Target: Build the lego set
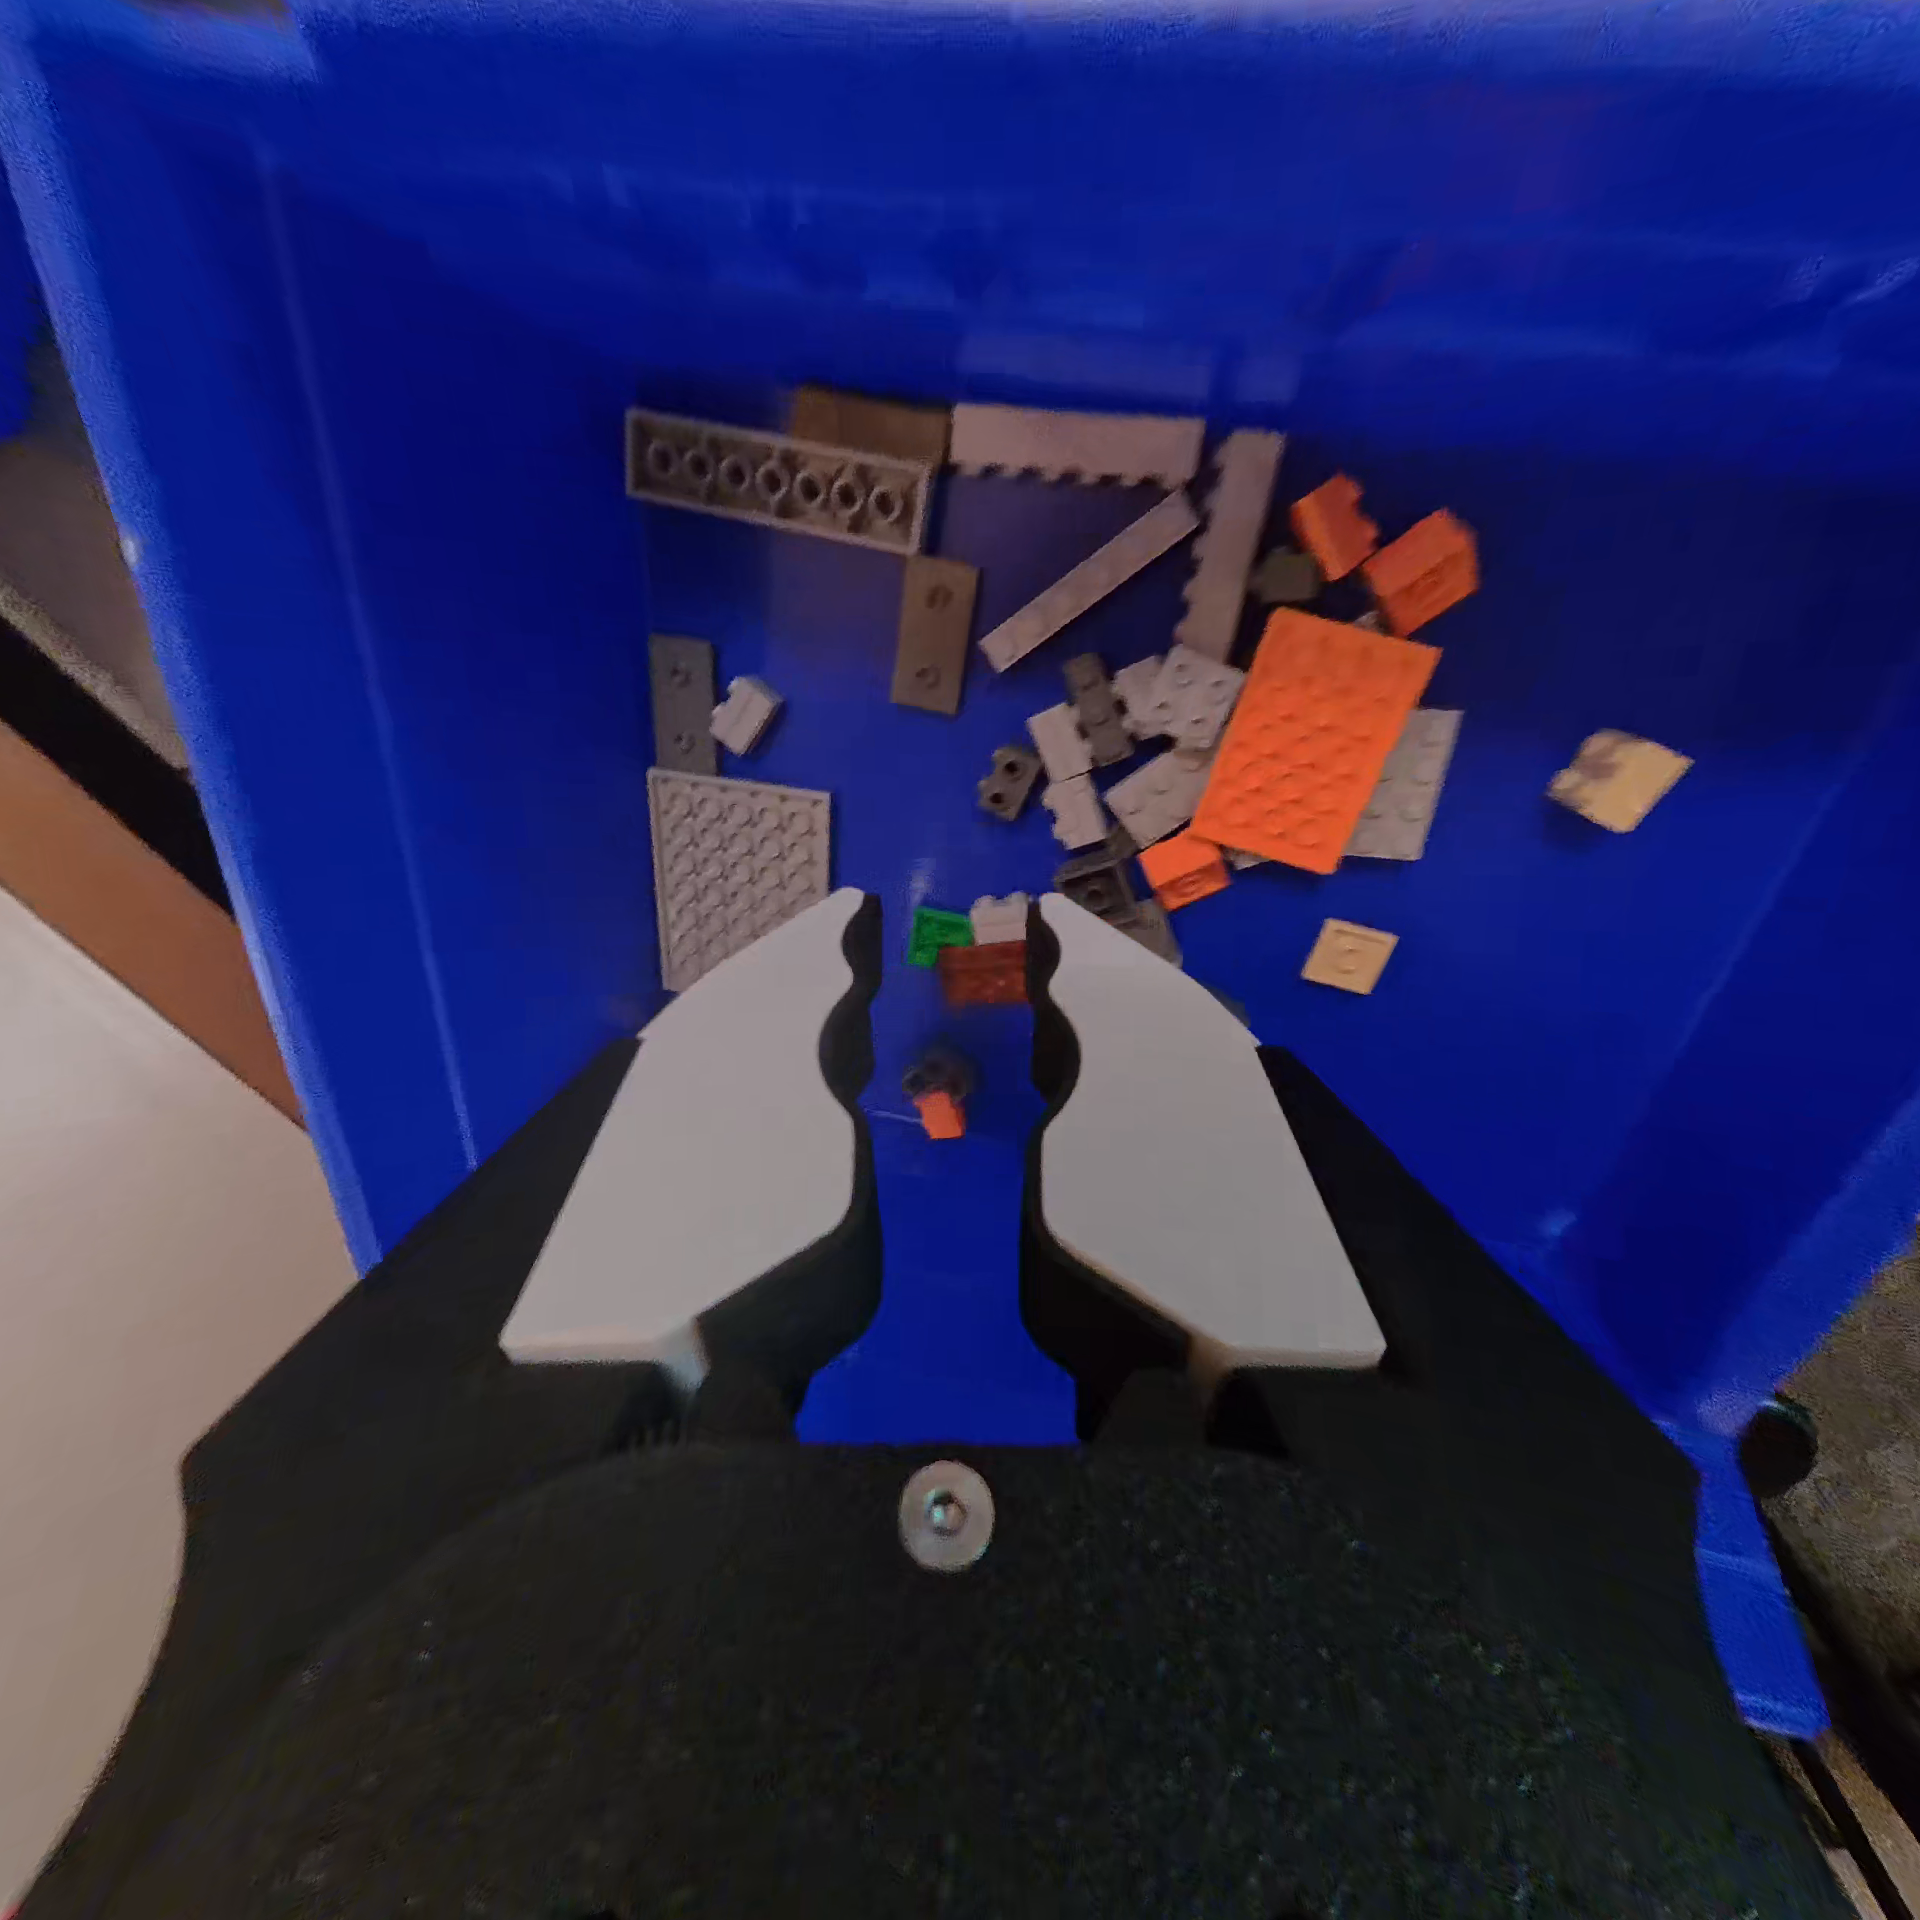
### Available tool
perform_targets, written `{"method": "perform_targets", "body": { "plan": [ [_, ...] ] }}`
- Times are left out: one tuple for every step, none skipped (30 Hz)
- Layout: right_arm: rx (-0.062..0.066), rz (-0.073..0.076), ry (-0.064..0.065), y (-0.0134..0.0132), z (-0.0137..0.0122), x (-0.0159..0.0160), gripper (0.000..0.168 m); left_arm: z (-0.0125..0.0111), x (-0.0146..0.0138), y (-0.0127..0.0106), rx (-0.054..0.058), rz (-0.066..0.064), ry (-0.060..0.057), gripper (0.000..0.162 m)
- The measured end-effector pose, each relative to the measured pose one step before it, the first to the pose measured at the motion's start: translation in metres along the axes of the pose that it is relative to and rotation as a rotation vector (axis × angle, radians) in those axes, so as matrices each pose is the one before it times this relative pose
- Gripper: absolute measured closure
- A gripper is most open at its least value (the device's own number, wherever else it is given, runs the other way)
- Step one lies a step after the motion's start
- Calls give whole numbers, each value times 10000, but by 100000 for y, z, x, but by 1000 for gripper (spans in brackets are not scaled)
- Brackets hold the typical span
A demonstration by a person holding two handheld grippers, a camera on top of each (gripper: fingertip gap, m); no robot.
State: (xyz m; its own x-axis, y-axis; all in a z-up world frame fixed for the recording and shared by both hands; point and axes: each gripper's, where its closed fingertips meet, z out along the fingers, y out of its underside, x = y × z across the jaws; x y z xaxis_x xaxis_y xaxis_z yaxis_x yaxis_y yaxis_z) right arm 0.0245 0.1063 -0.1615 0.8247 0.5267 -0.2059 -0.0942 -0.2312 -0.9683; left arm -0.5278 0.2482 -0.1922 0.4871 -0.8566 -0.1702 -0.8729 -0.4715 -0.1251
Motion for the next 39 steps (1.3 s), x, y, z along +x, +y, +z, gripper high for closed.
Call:
{"method": "perform_targets", "body": {
  "plan": [
    [-4,-13,-3,8,14,-20,168,432,-458,468,-257,-8,-157,135],
    [-1,-13,-4,11,26,-13,168,440,-462,494,-276,-1,-140,136],
    [-9,-12,0,22,14,0,168,417,-501,507,-303,-12,-147,135],
    [-17,-11,0,40,24,-3,168,389,-523,538,-338,-41,-147,135],
    [-17,-14,0,32,14,-8,168,347,-573,511,-346,-78,-157,135],
    [-14,-20,4,28,16,2,168,318,-680,430,-314,-139,-213,135],
    [-11,-20,5,16,3,4,168,289,-610,319,-273,-213,-146,134],
    [-12,-14,2,25,12,4,168,217,-515,141,-178,-261,-82,134],
    [-16,-10,-3,27,18,0,168,168,-461,-50,-68,-270,-58,134],
    [-13,-11,-1,23,14,11,168,147,-307,-174,11,-254,0,134],
    [-11,-12,2,22,8,10,168,178,-222,-220,33,-215,17,133],
    [-8,-11,2,10,-6,11,168,224,-270,-190,7,-154,-63,133],
    [-6,-10,5,19,-11,11,168,249,-320,-22,-89,-98,-135,133],
    [-6,-6,8,15,0,31,168,254,-213,95,-161,-69,-86,132],
    [-6,0,8,15,0,26,168,263,-20,156,-172,-97,25,131],
    [-10,6,2,26,7,20,168,249,-20,142,-172,-100,21,131],
    [-11,9,-6,30,11,0,168,218,-67,86,-105,-26,-40,131],
    [-12,6,-6,28,25,0,168,215,-198,218,-186,-35,-123,132],
    [-14,-2,-3,22,27,-2,168,213,-262,400,-318,-39,-160,132],
    [-18,-7,-4,38,31,-5,168,186,-266,492,-354,23,-175,135],
    [-20,-12,-8,43,28,-20,168,180,-105,430,-310,75,-89,135],
    [-19,-19,-9,25,23,-34,168,184,-92,389,-279,62,-89,136],
    [-16,-24,-6,23,17,-32,168,199,-90,292,-221,85,-104,137],
    [-14,-25,-5,24,10,-36,168,226,-12,208,-159,130,-94,137],
    [-11,-22,-6,19,1,-22,168,245,43,137,-145,139,-83,137],
    [-7,-16,-6,13,4,-26,168,236,50,95,-112,69,-77,137],
    [-6,-8,-11,9,7,-25,168,195,73,42,-85,-7,-22,137],
    [-9,-5,-14,13,5,-30,168,202,136,-32,-20,-61,40,137],
    [-10,-7,-10,14,4,-25,168,242,189,-61,-4,-71,90,136],
    [-8,-9,-7,13,-2,-25,168,280,189,29,-47,-27,92,135],
    [-6,-9,-5,11,-7,-13,168,245,72,49,-67,53,14,137],
    [-6,-6,-3,19,3,-6,168,58,-82,-17,-7,69,-59,139],
    [-6,-5,0,10,-6,-10,168,11,29,-11,-26,20,52,140],
    [-6,-6,2,8,2,-1,168,10,22,-24,-23,42,42,141],
    [-4,-2,-2,-4,-5,-3,168,32,-21,-18,-22,101,-7,142],
    [-2,0,-6,3,4,-16,168,80,-96,-21,-29,130,-90,145],
    [-4,-6,-3,-5,-5,-2,168,116,-210,15,-68,154,-219,147],
    [-5,-12,1,12,-8,-17,168,126,-242,-19,-55,189,-265,149],
    [-2,-12,5,-2,-14,-5,168,59,-186,-94,6,132,-220,151]
  ]
}}
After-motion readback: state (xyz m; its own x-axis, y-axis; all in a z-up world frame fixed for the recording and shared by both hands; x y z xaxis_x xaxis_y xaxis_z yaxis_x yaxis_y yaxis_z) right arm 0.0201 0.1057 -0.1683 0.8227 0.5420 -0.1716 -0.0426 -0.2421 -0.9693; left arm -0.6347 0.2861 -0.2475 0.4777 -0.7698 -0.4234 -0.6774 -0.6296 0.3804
